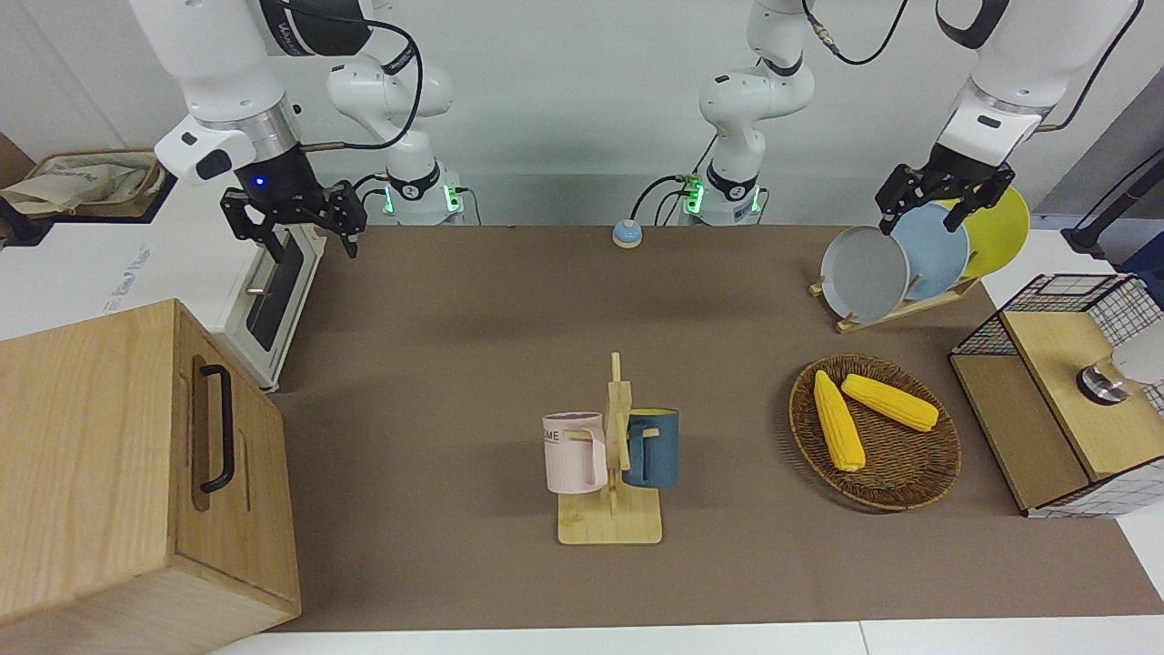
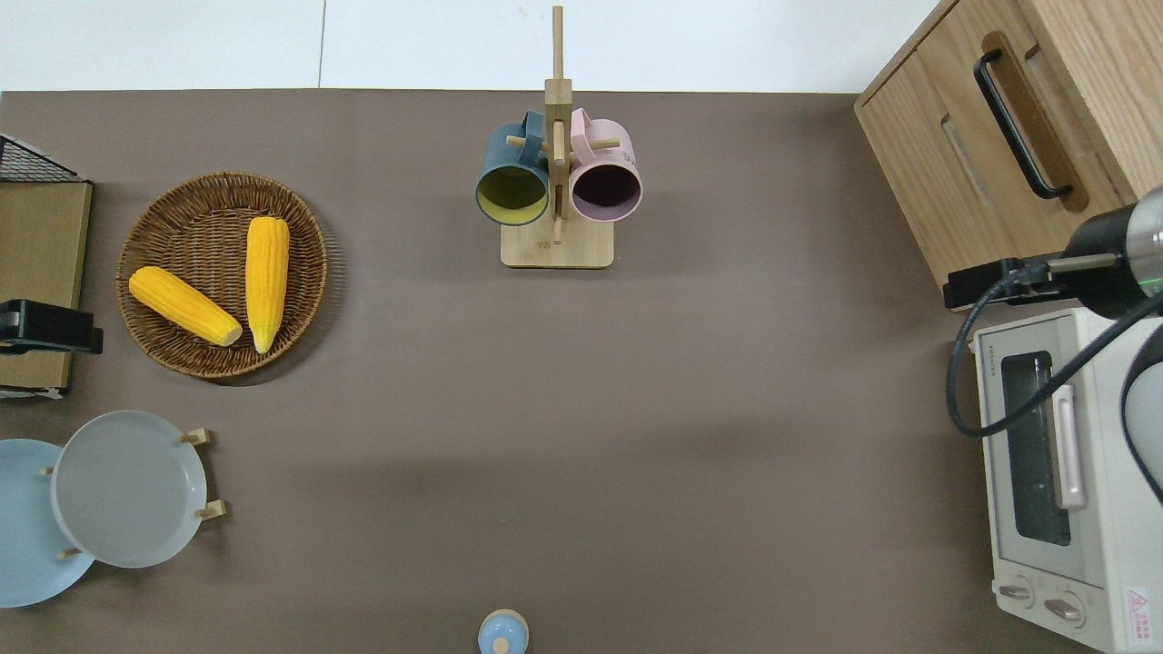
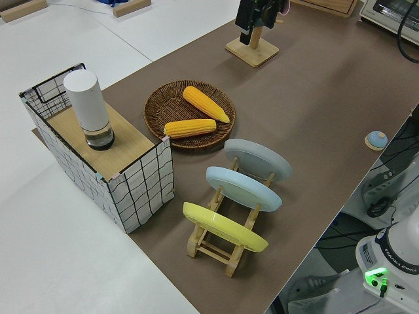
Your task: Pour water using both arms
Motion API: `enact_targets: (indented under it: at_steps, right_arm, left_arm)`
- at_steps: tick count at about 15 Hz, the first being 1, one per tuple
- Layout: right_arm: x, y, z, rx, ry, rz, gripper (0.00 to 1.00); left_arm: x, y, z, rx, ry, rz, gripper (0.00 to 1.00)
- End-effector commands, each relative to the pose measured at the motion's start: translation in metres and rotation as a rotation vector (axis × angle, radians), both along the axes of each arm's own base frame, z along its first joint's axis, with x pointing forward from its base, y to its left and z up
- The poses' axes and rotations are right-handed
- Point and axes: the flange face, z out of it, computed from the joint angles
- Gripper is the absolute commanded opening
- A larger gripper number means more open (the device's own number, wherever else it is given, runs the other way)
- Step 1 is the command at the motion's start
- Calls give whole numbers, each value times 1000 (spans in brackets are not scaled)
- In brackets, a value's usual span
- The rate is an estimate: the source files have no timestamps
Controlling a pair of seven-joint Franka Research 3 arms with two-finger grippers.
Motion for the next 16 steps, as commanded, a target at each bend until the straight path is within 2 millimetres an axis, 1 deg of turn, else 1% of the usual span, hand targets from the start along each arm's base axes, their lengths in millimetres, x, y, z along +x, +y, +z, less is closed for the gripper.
enact_targets:
  at_steps: [1,6,9,10,11,14,15,16]
  right_arm:
    - [-8,-11,4,-2,-33,-2,987]
    - [-8,-11,3,0,-32,-7,987]
    - [-7,-9,4,8,-46,6,990]
    - [-4,-1,6,7,-77,37,990]
    - [-1,1,6,8,-97,65,987]
    - [5,12,5,7,-144,111,987]
    - [6,17,6,10,-153,118,987]
    - [7,18,4,9,-152,120,987]
  left_arm:
    - [-6,-11,3,-7,9,-29,1000]
    - [-6,-10,2,-7,10,-29,998]
    - [-6,-13,2,-7,10,-34,1000]
    - [-6,-16,2,-7,12,-38,998]
    - [-5,-16,1,-7,13,-40,998]
    - [-4,-5,0,-7,15,-21,998]
    - [-3,-1,-3,-5,20,-29,998]
    - [0,3,-8,-6,29,-53,998]
